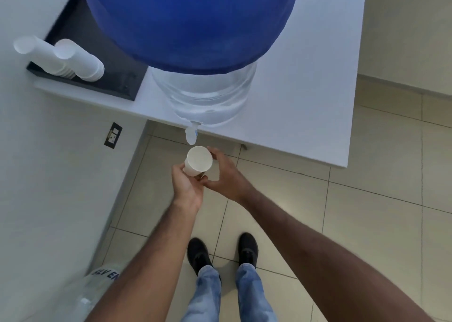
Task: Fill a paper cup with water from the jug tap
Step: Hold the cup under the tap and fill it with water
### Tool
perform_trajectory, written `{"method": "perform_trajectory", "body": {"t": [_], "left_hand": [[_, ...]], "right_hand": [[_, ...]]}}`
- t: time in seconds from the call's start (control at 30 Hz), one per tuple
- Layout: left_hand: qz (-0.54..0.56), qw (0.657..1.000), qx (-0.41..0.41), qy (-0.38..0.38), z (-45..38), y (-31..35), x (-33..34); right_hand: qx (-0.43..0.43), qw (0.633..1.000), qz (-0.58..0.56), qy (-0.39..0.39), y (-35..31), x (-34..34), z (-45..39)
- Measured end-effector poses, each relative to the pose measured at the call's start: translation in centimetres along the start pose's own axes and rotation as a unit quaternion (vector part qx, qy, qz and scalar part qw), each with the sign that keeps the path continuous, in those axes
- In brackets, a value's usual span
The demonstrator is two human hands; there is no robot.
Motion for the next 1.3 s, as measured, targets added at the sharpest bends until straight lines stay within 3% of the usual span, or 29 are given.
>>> {"method": "perform_trajectory", "body": {"t": [0.3, 0.37, 0.47, 0.53, 0.6, 0.67, 0.77, 0.83, 0.97, 1.1, 1.3], "left_hand": [[0.049, 0.996, -0.002, -0.069, -2.9, -1.5, 0.2], [-0.004, 0.998, 0.053, -0.037, -3.7, -1.2, 0.2], [-0.09, 0.973, 0.209, 0.047, -3.8, 0.0, -0.5], [-0.122, 0.93, 0.343, 0.04, -2.4, 1.2, -1.0], [-0.151, 0.868, 0.473, -0.016, -0.4, 2.5, -1.0], [-0.198, 0.777, 0.594, -0.068, 1.4, 3.7, -0.4], [-0.276, 0.611, 0.735, -0.108, 2.5, 4.5, 0.7], [-0.31, 0.544, 0.774, -0.096, 2.4, 5.0, 1.1], [-0.333, 0.485, 0.806, -0.058, 2.0, 6.6, 1.2], [-0.341, 0.474, 0.811, -0.019, 1.7, 8.3, 0.9], [-0.352, 0.44, 0.826, -0.031, 2.1, 9.6, 1.1]], "right_hand": [[0.072, 0.99, -0.112, 0.047, 1.8, 3.4, -2.3], [0.063, 0.989, -0.119, 0.069, 1.6, 3.8, -3.3], [0.031, 0.989, -0.101, 0.104, 1.6, 4.3, -4.6], [0.025, 0.988, -0.093, 0.117, 2.3, 5.0, -5.2], [0.029, 0.987, -0.094, 0.129, 2.8, 5.4, -5.7], [0.03, 0.985, -0.11, 0.131, 3.5, 5.7, -6.1], [0.035, 0.982, -0.131, 0.131, 4.7, 6.0, -6.6], [0.04, 0.982, -0.13, 0.132, 5.2, 6.2, -6.8], [0.055, 0.982, -0.128, 0.128, 6.0, 6.7, -7.2], [0.05, 0.982, -0.13, 0.125, 5.9, 6.8, -7.5], [0.04, 0.984, -0.122, 0.122, 5.7, 7.1, -7.9]]}}
Point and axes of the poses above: each hand's wrist, its own z-axis away from the middle knuckle, its own x-axis out of the palm, y = z × x, the point moved 4 cm from there along -z, towards the middle knuckle, and after that the axes turned 14 degrees about y, right-handed, at the moved point
